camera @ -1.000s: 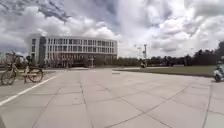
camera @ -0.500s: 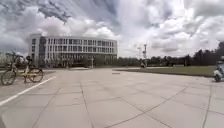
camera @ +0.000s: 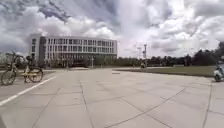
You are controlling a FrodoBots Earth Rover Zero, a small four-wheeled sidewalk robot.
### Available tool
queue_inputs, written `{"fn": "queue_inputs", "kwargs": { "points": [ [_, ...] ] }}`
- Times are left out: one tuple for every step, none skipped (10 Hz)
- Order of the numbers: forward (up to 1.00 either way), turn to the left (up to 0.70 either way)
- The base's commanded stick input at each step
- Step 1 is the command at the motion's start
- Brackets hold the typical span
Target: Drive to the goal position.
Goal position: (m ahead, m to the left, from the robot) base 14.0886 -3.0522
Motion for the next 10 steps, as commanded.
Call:
{"fn": "queue_inputs", "kwargs": {
  "points": [
    [0.37,0.2],
    [0.0,0.4],
    [0.0,0.0],
    [0.0,0.04],
    [0.0,0.08],
    [0.43,0.03],
    [0.7,0.0],
    [0.7,0.0],
    [0.7,0.0],
    [0.7,0.0]
  ]
}}
